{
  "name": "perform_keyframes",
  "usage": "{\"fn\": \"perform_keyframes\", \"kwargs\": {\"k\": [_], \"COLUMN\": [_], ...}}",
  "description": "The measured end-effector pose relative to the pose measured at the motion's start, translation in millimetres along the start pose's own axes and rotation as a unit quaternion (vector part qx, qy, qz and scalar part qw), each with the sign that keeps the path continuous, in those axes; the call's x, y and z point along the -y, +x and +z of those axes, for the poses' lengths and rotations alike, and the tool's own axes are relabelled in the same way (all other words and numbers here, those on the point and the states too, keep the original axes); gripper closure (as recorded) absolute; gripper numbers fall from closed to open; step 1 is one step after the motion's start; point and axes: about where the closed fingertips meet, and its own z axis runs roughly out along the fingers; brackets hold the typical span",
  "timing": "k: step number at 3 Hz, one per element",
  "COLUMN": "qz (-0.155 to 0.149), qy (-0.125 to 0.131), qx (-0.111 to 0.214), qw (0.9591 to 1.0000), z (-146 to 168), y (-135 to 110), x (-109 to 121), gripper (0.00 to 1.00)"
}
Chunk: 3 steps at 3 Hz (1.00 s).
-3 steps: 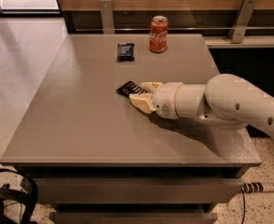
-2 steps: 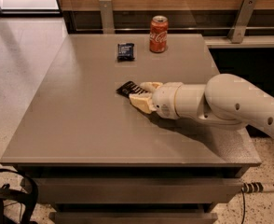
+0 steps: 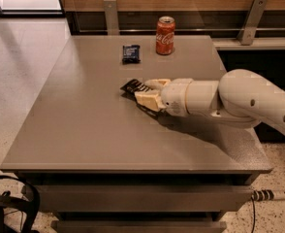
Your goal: Pick rxbar chocolate
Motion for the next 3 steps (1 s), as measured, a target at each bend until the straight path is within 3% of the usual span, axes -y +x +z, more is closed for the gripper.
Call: {"fn": "perform_keyframes", "kwargs": {"k": [2,3], "qz": [-0.054,-0.075], "qy": [-0.01,-0.014], "qx": [0.079,0.089], "qw": [0.9954,0.9932], "z": [-28.7,-36.4], "y": [-66.2,-84.3], "x": [37.3,38.5], "gripper": [1.0,1.0]}}
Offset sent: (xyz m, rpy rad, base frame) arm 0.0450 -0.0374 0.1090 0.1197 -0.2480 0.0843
